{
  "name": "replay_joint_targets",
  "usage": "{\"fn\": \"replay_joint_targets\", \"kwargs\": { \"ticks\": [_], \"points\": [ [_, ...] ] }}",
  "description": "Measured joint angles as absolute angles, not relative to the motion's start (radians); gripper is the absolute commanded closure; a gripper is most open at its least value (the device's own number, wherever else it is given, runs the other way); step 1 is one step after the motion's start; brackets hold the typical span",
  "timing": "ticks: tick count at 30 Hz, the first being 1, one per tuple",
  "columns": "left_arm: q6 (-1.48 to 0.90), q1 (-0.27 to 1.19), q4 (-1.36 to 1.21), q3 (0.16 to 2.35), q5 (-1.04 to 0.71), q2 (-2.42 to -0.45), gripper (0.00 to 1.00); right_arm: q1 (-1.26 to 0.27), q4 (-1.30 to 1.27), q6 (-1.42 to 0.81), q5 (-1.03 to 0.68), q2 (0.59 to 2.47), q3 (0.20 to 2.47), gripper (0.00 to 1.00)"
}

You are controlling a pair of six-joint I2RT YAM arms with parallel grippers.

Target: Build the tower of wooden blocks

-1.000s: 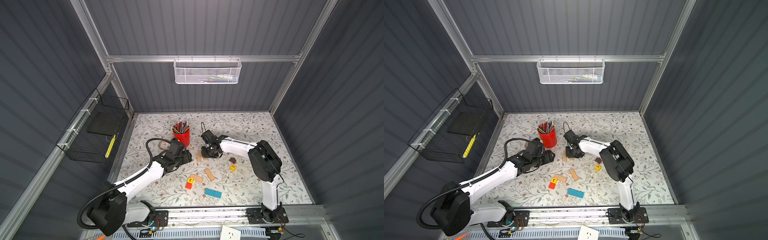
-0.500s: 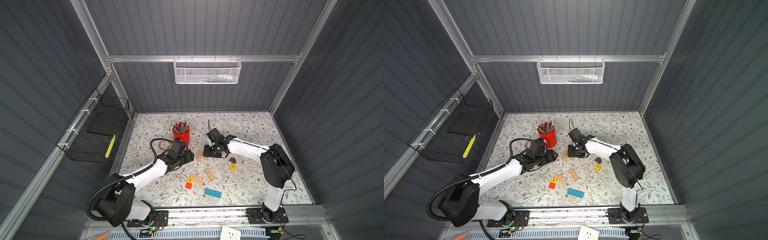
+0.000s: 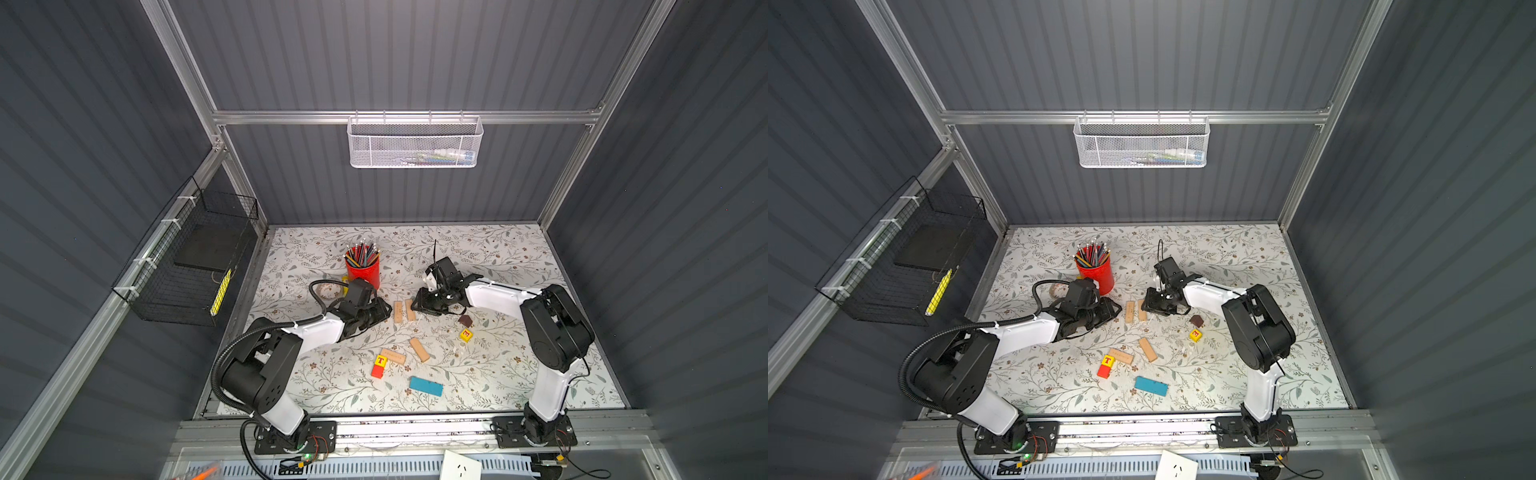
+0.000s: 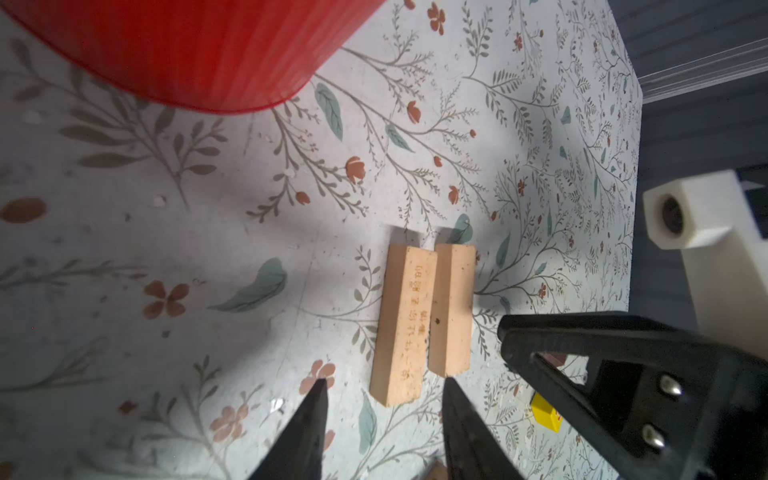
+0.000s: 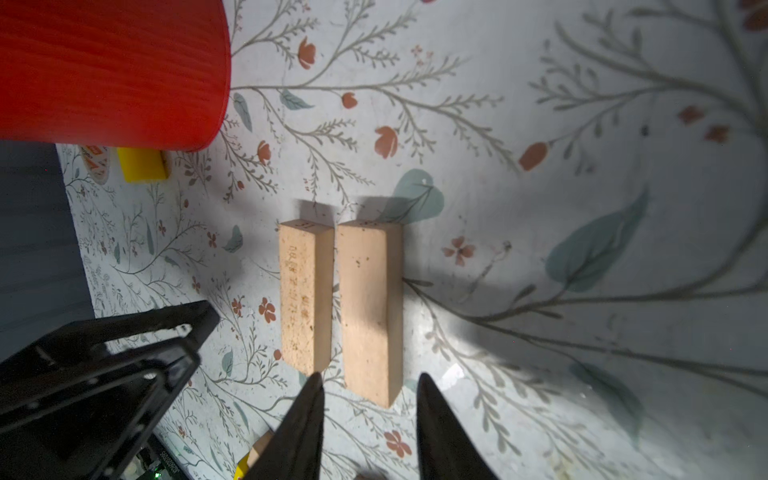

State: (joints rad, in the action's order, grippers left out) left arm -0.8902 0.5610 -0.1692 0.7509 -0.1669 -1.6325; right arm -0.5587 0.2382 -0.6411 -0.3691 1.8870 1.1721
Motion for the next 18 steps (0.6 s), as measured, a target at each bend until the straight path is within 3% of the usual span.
{"fn": "replay_joint_targets", "kwargs": {
  "ticks": [18],
  "points": [
    [-0.912, 0.561, -0.295, 0.789, -0.286, -1.782, 0.71, -0.558, 0.219, -0.644, -0.412, 1.954, 1.172, 0.75]
  ]
}}
